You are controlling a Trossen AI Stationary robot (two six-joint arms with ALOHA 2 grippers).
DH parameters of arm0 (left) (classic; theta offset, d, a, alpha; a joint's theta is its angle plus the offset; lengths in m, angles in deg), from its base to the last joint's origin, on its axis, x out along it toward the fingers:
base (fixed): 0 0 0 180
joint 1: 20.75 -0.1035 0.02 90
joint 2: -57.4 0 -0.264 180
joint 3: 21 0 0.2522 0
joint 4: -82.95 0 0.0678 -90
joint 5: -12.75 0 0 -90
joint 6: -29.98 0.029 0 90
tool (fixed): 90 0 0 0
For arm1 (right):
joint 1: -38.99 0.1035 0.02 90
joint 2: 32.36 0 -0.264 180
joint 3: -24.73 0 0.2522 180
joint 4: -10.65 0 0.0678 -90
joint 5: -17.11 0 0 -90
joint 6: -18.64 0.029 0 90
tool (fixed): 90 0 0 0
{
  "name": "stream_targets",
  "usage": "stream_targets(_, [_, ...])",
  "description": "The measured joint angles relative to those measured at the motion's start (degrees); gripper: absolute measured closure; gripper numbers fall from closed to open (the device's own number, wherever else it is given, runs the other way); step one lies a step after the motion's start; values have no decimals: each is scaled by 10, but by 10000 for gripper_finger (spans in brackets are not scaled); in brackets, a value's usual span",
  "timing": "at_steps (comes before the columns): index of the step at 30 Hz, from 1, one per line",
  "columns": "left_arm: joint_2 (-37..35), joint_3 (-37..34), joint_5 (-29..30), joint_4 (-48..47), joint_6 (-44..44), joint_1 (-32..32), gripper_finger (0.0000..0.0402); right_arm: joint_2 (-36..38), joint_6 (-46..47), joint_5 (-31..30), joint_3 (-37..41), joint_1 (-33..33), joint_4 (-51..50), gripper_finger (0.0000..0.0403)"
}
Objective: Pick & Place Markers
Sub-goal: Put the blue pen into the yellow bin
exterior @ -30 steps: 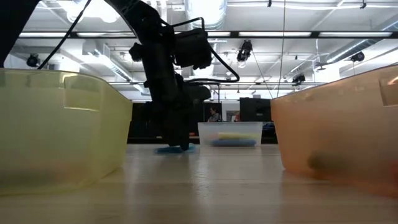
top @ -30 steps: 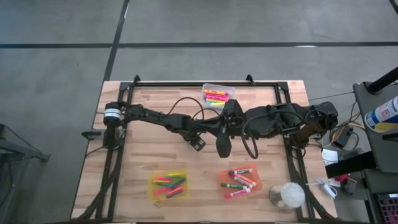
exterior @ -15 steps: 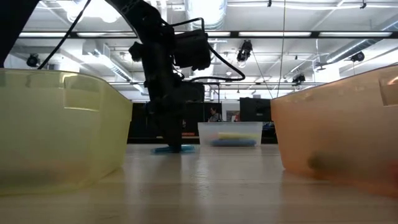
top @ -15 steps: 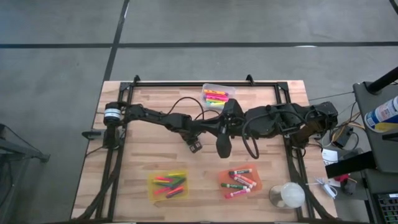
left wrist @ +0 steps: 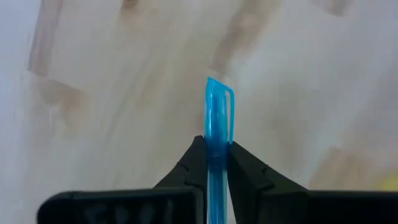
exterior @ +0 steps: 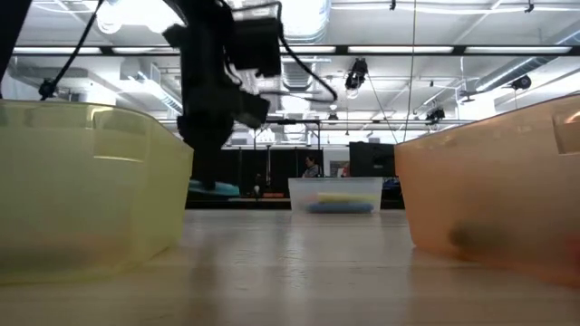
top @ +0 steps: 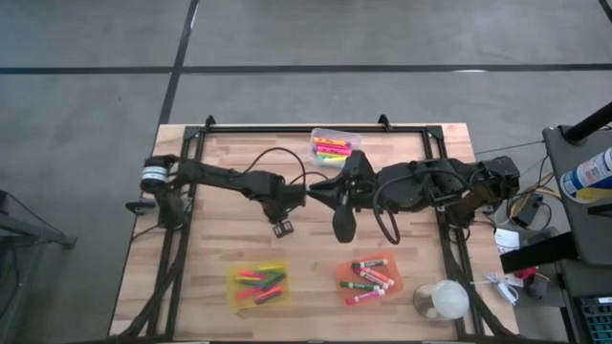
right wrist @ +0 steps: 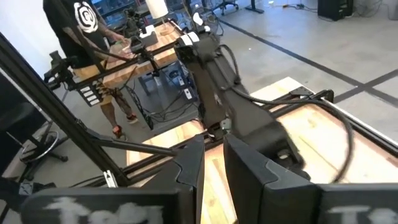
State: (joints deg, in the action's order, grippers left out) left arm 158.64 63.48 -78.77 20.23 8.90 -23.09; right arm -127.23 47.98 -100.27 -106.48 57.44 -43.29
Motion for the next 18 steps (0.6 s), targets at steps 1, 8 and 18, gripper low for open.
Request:
stream_targets(1, [-10, 0, 0, -4, 0, 6, 370, 0, -1, -4, 0, -1, 0, 346])
stream_targets(8, [-90, 1, -14, -36, -38, 63, 367, 0, -11, -28, 0, -2, 0, 346])
stream_targets(18, [-187, 1, 8, -55, -165, 234, 366, -1, -3, -44, 1, -16, 0, 346])
